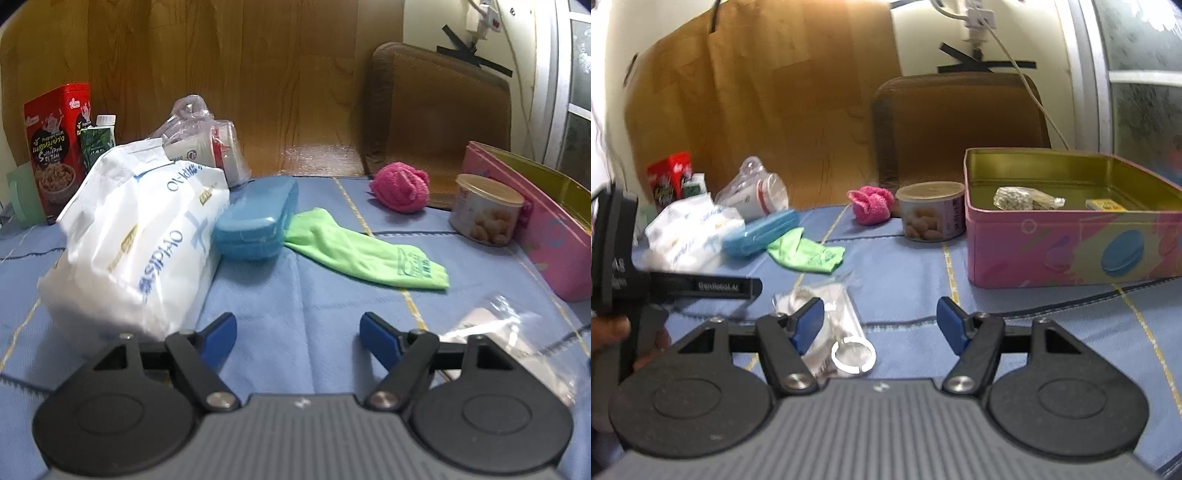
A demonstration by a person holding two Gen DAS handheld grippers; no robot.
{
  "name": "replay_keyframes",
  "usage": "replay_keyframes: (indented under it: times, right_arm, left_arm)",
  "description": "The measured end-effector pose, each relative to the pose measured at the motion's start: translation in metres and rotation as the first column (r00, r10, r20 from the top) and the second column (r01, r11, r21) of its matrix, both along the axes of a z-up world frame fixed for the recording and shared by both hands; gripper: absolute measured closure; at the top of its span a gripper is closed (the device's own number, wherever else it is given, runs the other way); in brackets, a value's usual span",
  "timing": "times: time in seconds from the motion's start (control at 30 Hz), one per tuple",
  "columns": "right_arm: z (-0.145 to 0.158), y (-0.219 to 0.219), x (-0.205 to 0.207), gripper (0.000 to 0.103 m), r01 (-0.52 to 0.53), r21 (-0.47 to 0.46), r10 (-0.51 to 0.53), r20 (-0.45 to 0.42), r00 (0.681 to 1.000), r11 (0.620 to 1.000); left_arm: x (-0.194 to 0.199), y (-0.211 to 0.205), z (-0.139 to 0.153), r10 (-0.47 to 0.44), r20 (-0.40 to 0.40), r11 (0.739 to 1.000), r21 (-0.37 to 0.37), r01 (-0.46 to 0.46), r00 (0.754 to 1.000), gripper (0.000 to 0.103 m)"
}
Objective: Organize soft objects
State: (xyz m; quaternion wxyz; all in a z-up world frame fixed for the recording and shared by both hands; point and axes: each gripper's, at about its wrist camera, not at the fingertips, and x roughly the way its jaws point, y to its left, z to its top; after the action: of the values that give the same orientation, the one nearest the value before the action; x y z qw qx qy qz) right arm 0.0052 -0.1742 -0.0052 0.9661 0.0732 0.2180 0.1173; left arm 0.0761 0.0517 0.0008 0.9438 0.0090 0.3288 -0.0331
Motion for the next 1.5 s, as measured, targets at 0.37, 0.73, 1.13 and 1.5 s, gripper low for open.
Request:
replay_keyframes:
  times: [0.37,0.73,1.13,1.5]
  right_arm:
    - [0.026,0.035,-0.02,0.033,-0.078,-0.06,0.087,0.164,0.983,0.995]
    - [0.048,0.194,-0.012,0.033,-0.539,-0.061,0.541,0.161,0.825,0.84]
    - [0.033,0.3,-0.032,0.033,-0.734,-0.103,0.74,0.042,0.671,0.672]
    - [0.019,0.284,-0.021,0.033,-0.672,-0.078,0.674,-0.004,0.739,0.736]
  left_arm:
    - [-0.092,0.05,0.042,-0.005,0.234,0.995,-0.097,0.029,0.972,0.029]
    - [-0.27,0.24,0.059,0.519,0.482,0.823,-0.059,-0.565,0.706,0.027]
    - [-0.29,0.326,0.08,0.727,0.526,0.626,-0.243,-0.741,0.441,0.027]
    - [-0.252,0.342,0.065,0.767,0.432,0.618,-0.294,-0.729,0.475,0.026]
